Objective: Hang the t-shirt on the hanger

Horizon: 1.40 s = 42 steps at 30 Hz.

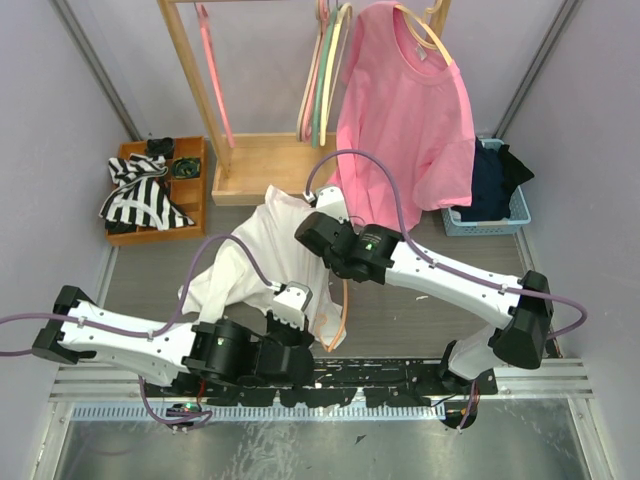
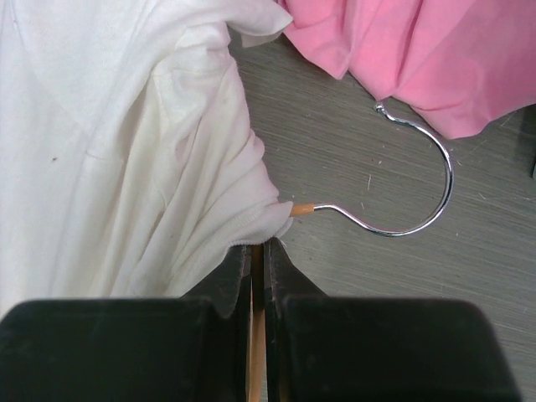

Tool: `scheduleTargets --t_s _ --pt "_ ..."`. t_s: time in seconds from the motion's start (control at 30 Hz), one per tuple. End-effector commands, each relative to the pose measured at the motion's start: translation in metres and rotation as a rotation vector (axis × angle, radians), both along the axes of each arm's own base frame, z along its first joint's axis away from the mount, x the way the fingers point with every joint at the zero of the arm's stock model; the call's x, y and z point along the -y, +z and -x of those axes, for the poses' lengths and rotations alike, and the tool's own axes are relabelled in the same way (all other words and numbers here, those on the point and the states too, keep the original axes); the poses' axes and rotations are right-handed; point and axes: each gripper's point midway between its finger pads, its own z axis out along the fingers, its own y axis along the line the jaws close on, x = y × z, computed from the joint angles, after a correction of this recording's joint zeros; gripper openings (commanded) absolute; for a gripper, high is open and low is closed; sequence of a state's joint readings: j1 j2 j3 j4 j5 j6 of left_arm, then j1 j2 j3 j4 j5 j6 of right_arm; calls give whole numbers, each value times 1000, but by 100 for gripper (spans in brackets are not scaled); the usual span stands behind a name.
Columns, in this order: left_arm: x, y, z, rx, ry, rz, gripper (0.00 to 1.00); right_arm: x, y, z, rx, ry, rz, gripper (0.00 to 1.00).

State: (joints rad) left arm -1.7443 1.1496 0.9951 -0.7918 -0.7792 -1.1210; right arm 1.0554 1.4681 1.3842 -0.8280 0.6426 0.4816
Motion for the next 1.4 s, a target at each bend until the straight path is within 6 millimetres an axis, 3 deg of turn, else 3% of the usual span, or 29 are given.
scheduleTargets --t_s 0.0,0.47,0.83,1.37 --pt "16 13 33 -91 -80 80 0 3 70 -48 268 -266 -223 1" --pt "29 28 67 -94 -152 114 0 19 66 -58 304 -365 -235 1" --pt "44 39 95 -72 -213 131 0 25 78 -67 333 -421 -282 1" --pt "58 43 112 -46 -243 149 0 23 82 -71 344 -457 -293 1"
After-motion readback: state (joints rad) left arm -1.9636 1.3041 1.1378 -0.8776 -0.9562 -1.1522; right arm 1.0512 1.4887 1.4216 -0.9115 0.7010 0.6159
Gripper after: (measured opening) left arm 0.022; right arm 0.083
